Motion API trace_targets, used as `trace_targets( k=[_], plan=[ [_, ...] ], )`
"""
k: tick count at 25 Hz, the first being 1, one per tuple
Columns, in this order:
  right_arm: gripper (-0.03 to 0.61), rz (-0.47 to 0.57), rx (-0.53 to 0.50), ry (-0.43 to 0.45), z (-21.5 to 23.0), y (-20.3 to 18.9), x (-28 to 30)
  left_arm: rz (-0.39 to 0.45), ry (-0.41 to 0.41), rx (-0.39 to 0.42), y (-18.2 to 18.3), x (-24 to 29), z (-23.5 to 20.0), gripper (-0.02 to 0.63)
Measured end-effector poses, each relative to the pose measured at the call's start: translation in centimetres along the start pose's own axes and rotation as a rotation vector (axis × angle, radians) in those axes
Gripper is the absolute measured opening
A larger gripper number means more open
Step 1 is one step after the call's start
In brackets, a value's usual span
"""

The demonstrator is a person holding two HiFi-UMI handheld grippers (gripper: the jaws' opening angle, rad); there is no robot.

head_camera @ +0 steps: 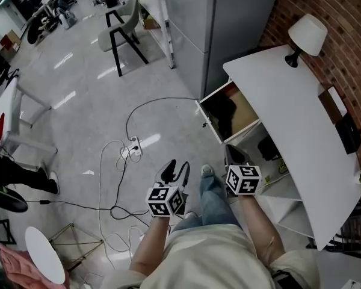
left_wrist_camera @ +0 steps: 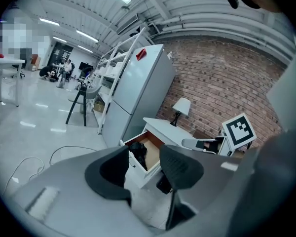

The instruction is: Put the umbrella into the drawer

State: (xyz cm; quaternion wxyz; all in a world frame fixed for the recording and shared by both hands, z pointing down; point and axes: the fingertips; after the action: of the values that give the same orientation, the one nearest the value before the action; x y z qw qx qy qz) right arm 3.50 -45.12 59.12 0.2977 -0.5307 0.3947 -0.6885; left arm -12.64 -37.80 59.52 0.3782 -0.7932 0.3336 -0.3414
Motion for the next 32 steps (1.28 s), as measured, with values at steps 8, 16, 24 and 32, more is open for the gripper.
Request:
trace_targets(
  k=[8,16,24,32],
  plan=[
    [0.002,0.125,-0.063,0.048,-4.3,2.0,-9.7,0.061,-0.024,0.072,1.5,-6.5,5.0,0.095],
    [0.002,0.201,-0.089,0.111,-7.4,3.3,-15.3,0.120,0.009,0.145,3.4,-10.8,7.7,0.024],
    [0.002,0.264,-0.135,0.148,-9.6,3.6,-18.6,0.105,-0.011,0.166,2.4,-13.1,9.0,0.009],
    [0.000,0.269,-0.117,0.181,-9.7,3.5,-18.8,0.113,0.006,0.163,2.6,-13.7,8.8,0.009]
  ],
)
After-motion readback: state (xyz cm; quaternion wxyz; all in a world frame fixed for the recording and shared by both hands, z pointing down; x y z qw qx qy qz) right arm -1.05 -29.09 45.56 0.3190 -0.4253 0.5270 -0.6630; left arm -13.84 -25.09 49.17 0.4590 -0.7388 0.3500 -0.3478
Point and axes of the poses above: the fingertips, and each gripper's own axes: x forward along the fingers, z to its right, y out of its top, and after that the axes turned 11 degrees about -y, right-handed
